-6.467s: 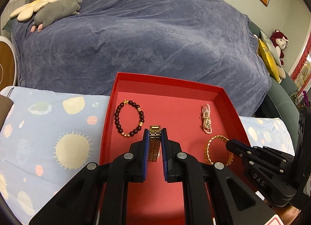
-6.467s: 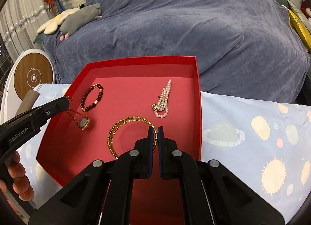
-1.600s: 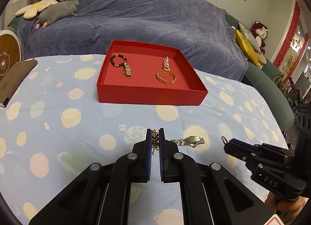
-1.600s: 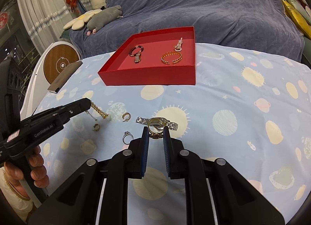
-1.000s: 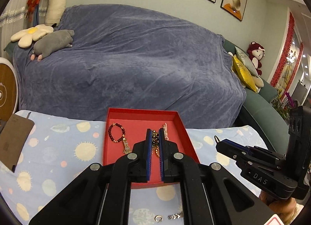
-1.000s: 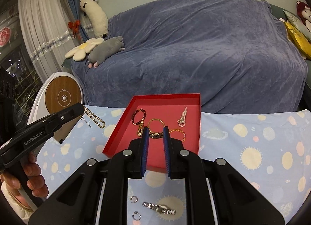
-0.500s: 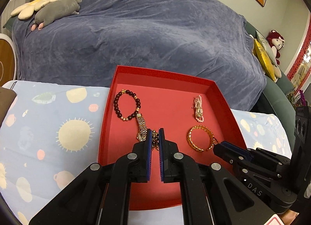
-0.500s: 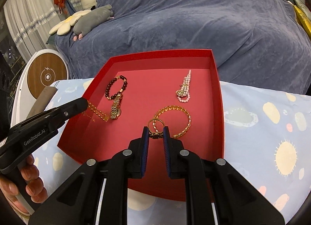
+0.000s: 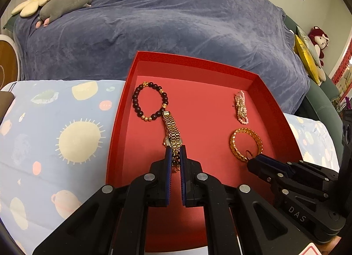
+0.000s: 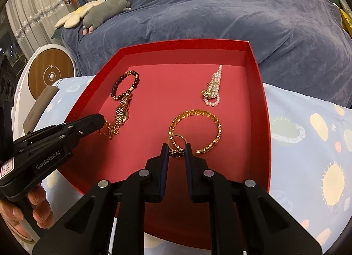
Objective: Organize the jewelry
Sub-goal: 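Open both grippers to drop the chain and ring into the box, then lower the right gripper onto the silver watch and close on it, then grasp the silver ring with left gripper while right gripper holds the watch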
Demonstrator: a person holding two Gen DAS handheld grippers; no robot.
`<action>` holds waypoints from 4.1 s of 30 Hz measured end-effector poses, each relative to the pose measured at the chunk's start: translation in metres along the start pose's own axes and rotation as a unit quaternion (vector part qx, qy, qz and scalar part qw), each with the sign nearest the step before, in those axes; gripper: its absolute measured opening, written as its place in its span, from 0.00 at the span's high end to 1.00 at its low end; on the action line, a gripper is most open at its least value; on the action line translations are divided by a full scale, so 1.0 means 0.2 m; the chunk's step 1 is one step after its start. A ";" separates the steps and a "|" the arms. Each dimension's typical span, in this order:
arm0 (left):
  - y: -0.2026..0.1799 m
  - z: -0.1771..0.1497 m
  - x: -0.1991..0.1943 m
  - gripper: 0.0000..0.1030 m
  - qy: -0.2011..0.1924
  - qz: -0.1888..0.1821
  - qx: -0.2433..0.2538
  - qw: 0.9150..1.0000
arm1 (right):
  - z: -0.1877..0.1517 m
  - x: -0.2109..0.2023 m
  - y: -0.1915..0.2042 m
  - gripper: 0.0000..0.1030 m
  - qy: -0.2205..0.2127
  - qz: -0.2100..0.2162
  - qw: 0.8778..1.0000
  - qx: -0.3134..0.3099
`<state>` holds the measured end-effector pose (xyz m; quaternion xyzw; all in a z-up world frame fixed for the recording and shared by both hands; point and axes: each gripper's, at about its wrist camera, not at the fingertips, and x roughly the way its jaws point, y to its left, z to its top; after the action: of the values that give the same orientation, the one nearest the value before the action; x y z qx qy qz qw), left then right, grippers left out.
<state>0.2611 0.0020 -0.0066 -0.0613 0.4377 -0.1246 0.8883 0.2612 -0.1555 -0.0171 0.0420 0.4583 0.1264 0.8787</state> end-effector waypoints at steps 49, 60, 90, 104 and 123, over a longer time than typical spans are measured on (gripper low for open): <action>0.05 -0.65 -0.70 0.47 0.020 0.016 -0.003 1.000 | -0.72 -0.48 0.12 0.66 0.008 -0.006 0.997 -0.080; 0.06 -0.70 -0.65 0.47 0.042 0.009 0.005 0.999 | -0.71 -0.41 0.11 0.61 0.016 -0.001 0.996 -0.083; -0.08 -0.76 -0.58 0.47 0.057 -0.020 0.036 0.998 | -0.81 -0.49 0.11 0.85 0.039 0.019 0.996 -0.072; -0.35 -0.83 -0.48 0.47 0.056 -0.043 0.089 0.994 | -0.88 -0.56 0.02 0.85 0.057 -0.002 0.998 -0.028; -0.44 -0.91 -0.44 0.84 0.030 0.017 0.121 0.992 | -0.90 -0.59 -0.02 0.85 0.063 -0.011 0.998 -0.008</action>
<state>0.0497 -0.0580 -0.0317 0.0574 0.4466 -0.1633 0.8778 0.0497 -0.1969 -0.0275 0.0218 0.5124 0.1233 0.8496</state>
